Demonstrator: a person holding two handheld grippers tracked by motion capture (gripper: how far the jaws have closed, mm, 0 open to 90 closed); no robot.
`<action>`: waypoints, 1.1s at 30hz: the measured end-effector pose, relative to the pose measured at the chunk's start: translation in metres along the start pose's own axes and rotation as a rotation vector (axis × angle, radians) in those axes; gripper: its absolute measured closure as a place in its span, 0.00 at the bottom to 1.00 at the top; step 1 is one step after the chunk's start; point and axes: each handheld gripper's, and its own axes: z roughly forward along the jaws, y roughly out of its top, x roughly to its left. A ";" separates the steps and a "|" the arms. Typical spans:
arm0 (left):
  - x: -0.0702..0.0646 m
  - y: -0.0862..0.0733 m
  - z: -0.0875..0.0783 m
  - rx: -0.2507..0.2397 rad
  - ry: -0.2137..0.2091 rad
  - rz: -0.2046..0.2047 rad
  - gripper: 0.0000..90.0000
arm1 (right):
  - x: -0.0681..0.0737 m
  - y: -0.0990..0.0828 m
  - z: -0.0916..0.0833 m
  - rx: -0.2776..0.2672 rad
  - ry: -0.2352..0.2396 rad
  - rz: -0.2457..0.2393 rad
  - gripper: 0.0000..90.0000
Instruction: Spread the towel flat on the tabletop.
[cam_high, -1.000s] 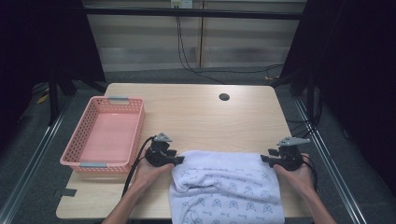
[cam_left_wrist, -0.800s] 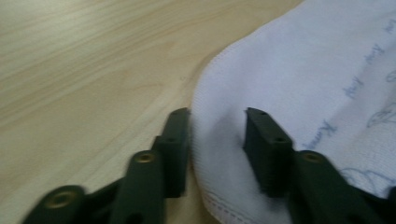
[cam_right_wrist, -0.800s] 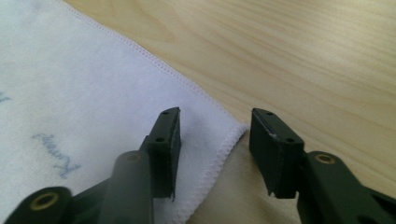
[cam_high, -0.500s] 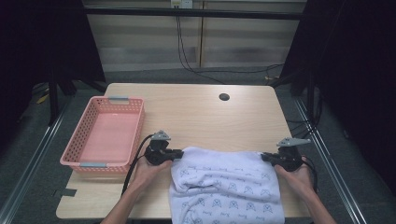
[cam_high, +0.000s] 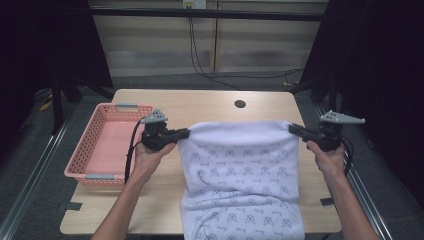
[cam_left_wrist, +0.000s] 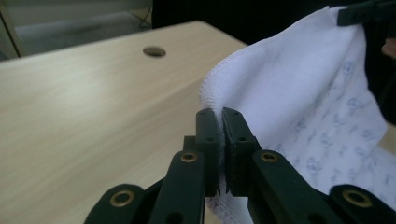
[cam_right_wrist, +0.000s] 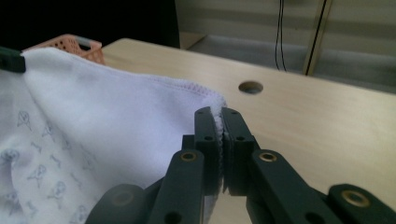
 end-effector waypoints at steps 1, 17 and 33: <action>0.002 0.007 0.000 -0.001 0.015 0.011 0.96 | -0.001 0.005 0.002 -0.008 -0.002 -0.005 0.96; 0.058 0.045 0.048 0.028 0.145 -0.075 0.64 | -0.047 0.045 0.075 0.071 -0.178 0.061 0.64; -0.044 -0.077 0.014 0.223 -0.103 0.001 0.70 | 0.030 -0.073 0.014 0.232 0.043 -0.056 0.57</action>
